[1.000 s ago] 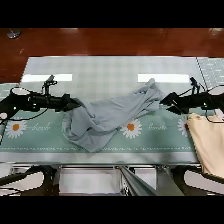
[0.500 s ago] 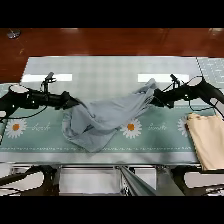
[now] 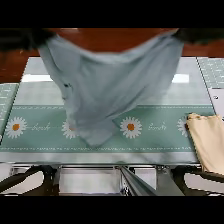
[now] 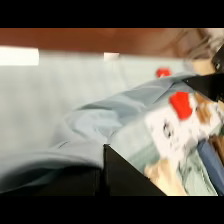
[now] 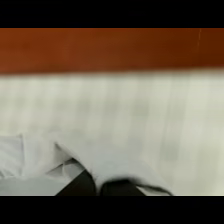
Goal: Fold the shirts.
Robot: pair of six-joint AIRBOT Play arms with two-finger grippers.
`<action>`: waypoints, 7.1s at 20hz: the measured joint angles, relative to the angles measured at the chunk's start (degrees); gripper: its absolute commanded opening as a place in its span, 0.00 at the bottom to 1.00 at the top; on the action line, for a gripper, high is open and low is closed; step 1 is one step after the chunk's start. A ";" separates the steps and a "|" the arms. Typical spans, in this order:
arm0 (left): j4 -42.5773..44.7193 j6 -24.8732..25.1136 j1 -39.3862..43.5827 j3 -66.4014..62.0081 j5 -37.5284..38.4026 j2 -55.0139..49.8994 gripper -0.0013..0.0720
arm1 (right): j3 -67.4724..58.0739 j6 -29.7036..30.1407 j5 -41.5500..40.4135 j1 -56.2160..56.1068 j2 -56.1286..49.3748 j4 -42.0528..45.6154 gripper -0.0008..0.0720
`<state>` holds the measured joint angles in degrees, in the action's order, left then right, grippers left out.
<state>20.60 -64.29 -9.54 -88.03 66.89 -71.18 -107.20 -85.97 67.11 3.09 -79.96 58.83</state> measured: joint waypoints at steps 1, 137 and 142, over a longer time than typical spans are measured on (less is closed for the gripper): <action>0.22 -1.36 -0.37 -5.49 -0.61 0.74 0.05 | -4.39 -0.02 0.70 0.00 2.01 1.14 0.05; 38.05 -15.41 -1.49 19.87 -15.91 12.92 0.05 | 33.57 4.70 -3.06 6.97 12.57 -4.72 0.06; 38.16 -18.62 3.69 17.49 -28.22 -3.61 0.05 | 22.97 6.64 -9.86 6.97 -7.76 -12.33 0.06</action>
<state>58.76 -82.91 -5.85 -70.54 38.68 -74.78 -84.23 -79.33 57.25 10.07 -87.72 46.50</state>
